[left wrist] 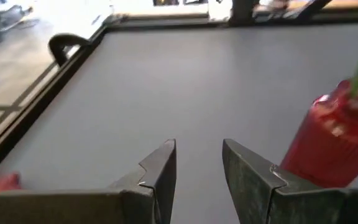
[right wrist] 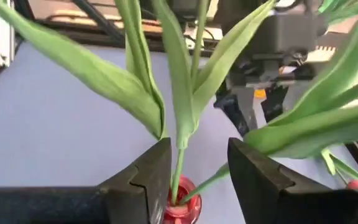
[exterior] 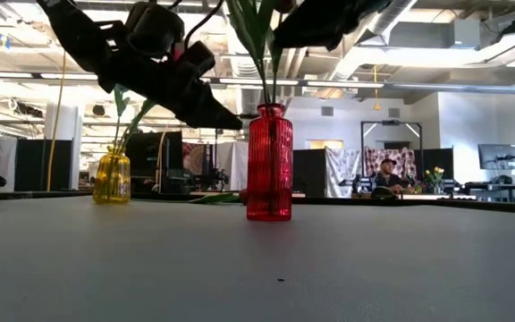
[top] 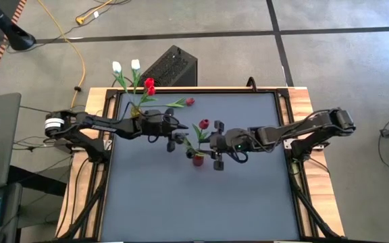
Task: Sort flowers into vase by color
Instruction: Put the dark red tulip into the red vase
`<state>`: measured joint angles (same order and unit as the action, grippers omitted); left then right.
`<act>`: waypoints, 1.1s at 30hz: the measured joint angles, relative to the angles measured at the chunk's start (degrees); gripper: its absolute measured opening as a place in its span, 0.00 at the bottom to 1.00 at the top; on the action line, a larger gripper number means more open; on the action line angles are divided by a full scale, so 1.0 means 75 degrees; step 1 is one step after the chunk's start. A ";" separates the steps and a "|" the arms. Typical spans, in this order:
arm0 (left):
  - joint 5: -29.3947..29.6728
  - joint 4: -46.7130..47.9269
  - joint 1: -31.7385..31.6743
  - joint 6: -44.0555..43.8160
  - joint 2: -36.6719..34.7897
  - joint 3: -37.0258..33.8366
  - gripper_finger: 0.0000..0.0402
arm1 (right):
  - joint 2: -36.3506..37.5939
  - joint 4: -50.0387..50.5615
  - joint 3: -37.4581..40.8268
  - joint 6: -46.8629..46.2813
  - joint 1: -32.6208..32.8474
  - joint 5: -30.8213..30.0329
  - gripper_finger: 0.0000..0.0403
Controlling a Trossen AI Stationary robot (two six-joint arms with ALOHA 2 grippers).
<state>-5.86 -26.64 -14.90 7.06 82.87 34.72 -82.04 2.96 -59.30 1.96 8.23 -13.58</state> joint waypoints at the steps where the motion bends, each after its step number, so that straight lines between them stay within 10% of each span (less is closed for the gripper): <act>1: 0.0106 0.0096 0.0000 0.0028 0.0000 0.0000 0.30 | 0.0063 0.0119 -0.0063 -0.0069 0.0000 0.0003 0.46; 16: 0.1578 0.1256 0.0326 0.0261 0.0064 0.0206 0.30 | 0.0792 0.1533 -0.0453 -0.0284 0.0247 0.0003 0.46; 33: 0.3651 0.6449 0.0871 0.1032 0.0064 0.3951 0.30 | 0.1204 0.2082 -0.0456 -0.0271 0.0612 0.0004 0.46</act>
<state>21.52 21.73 -8.36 14.81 83.35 64.35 -73.01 18.57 -62.72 -0.07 12.82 -13.56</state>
